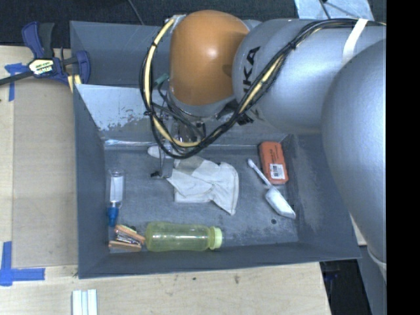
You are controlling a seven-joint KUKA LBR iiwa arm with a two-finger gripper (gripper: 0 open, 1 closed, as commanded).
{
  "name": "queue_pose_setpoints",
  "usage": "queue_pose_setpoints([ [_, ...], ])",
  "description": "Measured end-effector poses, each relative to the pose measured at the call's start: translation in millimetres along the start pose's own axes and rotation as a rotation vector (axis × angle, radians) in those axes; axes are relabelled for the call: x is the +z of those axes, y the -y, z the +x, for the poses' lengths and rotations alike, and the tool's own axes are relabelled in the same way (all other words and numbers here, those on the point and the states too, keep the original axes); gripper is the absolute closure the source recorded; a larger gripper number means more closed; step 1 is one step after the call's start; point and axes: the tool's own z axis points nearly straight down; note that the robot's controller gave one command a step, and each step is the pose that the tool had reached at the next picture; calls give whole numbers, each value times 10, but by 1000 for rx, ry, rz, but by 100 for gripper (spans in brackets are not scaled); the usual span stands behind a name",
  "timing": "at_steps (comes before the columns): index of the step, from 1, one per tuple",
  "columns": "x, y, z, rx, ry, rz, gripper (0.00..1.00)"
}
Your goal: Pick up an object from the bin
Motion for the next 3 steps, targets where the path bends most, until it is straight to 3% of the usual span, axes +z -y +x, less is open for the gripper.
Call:
queue_pose_setpoints([
  [1, -53, 9, -13, 3, 8, -1, 0],
  [2, 556, 254, -70, 51, 12, -3, 0],
  [3, 792, 786, 231, 39, 2, 0, 0],
])
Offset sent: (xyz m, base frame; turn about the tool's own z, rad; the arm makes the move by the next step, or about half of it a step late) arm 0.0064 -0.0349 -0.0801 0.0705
